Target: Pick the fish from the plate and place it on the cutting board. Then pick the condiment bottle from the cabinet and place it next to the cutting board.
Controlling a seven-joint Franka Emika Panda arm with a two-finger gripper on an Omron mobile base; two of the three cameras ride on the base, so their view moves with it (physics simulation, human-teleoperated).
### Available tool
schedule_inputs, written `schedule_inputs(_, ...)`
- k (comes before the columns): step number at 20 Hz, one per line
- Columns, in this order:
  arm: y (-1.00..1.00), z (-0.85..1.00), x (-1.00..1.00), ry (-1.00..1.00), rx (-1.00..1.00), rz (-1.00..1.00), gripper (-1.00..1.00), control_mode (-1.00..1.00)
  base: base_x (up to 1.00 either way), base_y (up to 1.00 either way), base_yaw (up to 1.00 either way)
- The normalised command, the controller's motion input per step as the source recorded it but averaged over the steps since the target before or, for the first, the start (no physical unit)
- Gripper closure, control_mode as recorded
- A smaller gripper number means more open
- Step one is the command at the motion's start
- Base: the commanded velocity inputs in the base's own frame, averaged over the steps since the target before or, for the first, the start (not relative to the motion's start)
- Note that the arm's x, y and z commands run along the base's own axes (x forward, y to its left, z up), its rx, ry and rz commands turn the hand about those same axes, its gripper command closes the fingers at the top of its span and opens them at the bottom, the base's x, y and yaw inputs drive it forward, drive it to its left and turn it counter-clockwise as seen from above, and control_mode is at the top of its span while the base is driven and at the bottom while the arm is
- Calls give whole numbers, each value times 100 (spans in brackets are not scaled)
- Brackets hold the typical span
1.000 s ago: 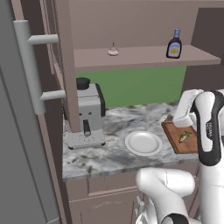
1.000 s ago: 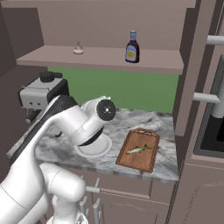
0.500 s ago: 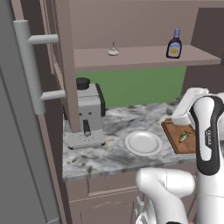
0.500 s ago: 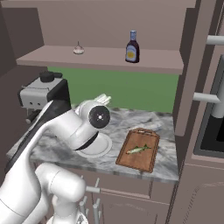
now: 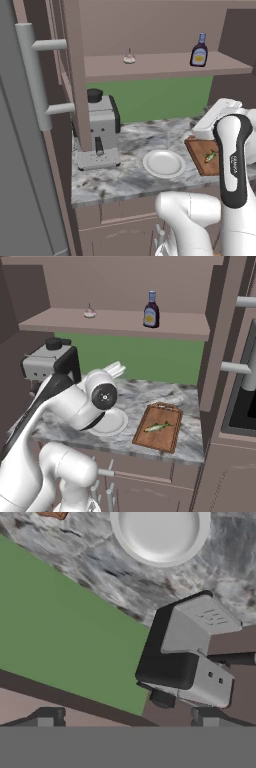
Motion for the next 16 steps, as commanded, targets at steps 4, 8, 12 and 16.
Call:
schedule_inputs(4, -4, 17, 0, 0, 0, -6, -100, -100, 0, 0, 0)
schedule_inputs(8, -12, 9, 0, 0, 0, -5, -100, -100, 0, 0, 0)
schedule_inputs(12, -19, 5, 0, -1, 0, -3, -100, -100, 0, 0, 0)
schedule_inputs(16, -11, 20, -3, -7, 3, 0, -100, -100, 0, 0, 0)
